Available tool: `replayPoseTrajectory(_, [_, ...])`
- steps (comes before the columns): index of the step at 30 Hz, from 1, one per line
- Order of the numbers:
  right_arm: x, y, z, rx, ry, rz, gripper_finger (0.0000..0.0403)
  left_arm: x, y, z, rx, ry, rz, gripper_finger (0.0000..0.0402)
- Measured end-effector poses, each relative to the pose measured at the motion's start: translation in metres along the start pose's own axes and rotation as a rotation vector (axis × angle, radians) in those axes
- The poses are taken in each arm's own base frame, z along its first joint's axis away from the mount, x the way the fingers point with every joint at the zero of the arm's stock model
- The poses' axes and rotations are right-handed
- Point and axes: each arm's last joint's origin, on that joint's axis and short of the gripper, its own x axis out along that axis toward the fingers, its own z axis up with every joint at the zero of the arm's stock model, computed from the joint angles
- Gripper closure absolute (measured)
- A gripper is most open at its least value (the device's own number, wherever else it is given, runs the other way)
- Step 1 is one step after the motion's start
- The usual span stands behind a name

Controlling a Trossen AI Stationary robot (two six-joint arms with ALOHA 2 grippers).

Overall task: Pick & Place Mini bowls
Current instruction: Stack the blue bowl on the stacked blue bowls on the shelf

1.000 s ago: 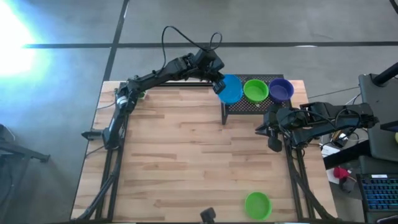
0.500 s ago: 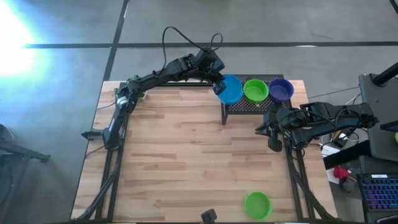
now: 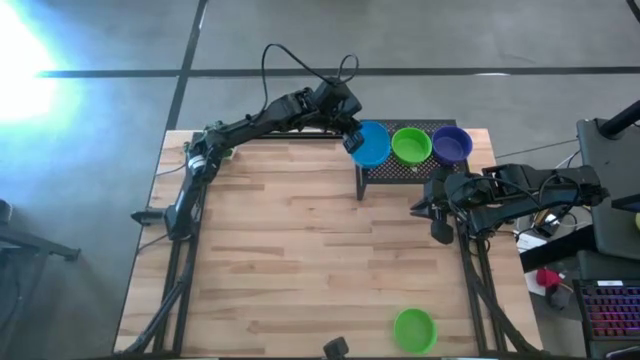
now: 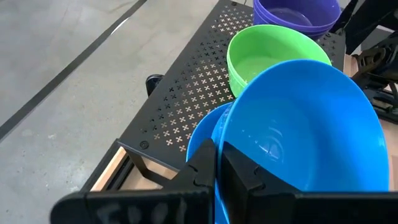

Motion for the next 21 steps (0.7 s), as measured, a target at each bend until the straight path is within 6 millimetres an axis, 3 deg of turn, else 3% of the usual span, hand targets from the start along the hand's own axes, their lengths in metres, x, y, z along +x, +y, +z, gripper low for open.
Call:
replayPoseTrajectory(15, [-0.0001, 0.0, 0.0, 0.0, 0.0, 0.0, 0.0346, -0.0004, 0.0003, 0.0002, -0.009, -0.001, 0.004, 0.0398])
replayPoseTrajectory(21, [0.0, 0.0, 0.0, 0.0, 0.0, 0.0, 0.0346, -0.0004, 0.0002, 0.0002, -0.018, -0.001, 0.003, 0.0384])
